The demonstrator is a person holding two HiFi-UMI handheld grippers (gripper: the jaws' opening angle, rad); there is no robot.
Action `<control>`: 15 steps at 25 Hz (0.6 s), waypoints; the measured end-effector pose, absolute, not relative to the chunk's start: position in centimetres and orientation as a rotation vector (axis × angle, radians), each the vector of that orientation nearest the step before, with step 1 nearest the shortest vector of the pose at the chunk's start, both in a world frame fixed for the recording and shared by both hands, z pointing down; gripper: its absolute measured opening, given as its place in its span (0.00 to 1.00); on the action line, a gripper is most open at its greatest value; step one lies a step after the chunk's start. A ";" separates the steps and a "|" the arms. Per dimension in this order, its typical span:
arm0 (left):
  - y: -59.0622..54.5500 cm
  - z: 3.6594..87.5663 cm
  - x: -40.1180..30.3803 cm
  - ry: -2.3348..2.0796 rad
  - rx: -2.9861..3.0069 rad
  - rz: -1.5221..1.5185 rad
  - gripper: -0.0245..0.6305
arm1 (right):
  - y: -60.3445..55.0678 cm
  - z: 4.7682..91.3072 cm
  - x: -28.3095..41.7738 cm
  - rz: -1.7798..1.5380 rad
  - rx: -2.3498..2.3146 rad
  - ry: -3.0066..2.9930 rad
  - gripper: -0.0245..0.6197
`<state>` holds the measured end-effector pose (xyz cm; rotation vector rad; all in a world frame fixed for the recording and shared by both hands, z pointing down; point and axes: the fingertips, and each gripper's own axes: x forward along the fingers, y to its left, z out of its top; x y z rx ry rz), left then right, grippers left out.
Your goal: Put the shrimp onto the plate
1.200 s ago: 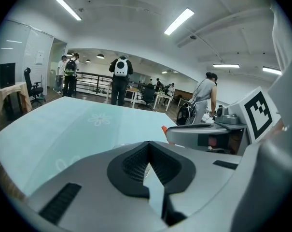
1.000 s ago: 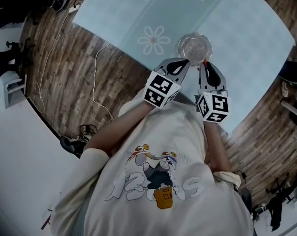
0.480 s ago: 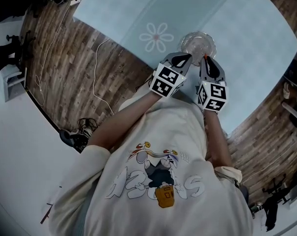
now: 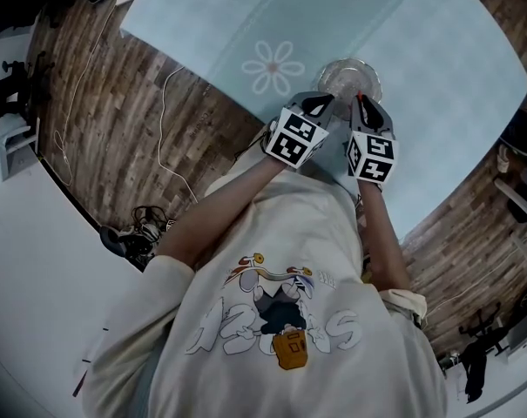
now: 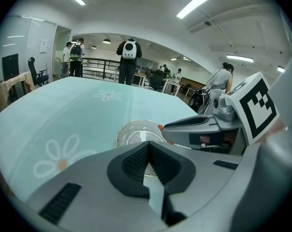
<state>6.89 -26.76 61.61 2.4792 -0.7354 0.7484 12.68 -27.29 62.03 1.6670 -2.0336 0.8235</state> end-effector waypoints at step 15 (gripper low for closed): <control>-25.3 63.1 6.3 -0.632 2.431 0.813 0.04 | -28.8 63.7 11.6 0.944 1.590 -2.016 0.19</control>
